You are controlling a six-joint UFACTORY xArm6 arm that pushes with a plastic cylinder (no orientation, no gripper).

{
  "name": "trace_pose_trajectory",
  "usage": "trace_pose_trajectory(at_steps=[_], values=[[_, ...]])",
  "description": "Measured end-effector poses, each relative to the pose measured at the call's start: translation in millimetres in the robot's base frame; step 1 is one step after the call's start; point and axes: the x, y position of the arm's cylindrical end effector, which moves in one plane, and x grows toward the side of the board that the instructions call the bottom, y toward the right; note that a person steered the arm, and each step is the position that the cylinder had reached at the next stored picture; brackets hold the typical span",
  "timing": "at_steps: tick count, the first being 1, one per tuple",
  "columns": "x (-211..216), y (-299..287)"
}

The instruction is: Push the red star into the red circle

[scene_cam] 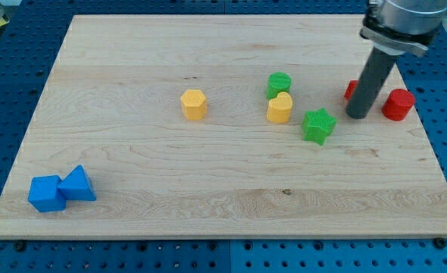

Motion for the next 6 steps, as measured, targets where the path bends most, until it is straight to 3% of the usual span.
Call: trace_pose_trajectory(at_steps=[1, 2, 6], values=[[-20, -44], [-52, -44], [-52, 20]])
